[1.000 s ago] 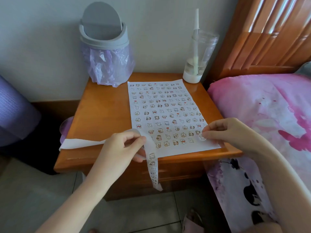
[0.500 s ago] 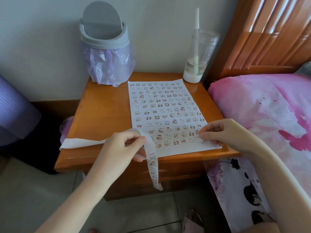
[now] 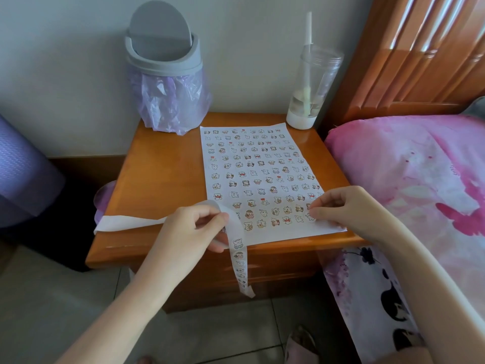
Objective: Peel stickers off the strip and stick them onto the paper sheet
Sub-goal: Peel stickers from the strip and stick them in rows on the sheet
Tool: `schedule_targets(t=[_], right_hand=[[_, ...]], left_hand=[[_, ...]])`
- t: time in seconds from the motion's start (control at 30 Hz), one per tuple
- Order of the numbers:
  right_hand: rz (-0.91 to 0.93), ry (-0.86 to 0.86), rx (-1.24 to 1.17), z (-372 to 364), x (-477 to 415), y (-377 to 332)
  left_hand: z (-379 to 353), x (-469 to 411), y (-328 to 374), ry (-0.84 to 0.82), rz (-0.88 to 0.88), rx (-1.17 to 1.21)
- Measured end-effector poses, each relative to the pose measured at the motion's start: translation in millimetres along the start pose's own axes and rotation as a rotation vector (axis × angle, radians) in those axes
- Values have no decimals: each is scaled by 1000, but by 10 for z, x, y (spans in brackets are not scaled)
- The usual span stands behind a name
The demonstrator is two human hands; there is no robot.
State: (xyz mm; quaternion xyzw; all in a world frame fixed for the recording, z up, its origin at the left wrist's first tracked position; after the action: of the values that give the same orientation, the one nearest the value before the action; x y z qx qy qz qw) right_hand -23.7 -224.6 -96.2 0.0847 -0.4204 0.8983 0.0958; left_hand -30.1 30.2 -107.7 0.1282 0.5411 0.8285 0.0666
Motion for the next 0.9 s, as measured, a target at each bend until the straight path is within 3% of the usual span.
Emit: schedule_targets(t=[0.9], right_hand=[[95,72,110,19,16,-16]], left_hand=[[10,0,-7,3,4,-4]])
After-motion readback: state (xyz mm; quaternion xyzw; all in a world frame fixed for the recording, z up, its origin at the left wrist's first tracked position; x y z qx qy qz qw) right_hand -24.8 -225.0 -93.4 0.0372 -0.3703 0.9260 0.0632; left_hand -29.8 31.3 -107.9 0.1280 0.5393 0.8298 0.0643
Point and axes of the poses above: each hand's wrist, its own x-axis away from the middle knuckle, its own z-axis out of the back of the hand, y = z × x, the point moved 9 cm from there along -x, towards the middle knuckle, and after that the axes turned 2 degrees about -y, right-handed, at the moved point
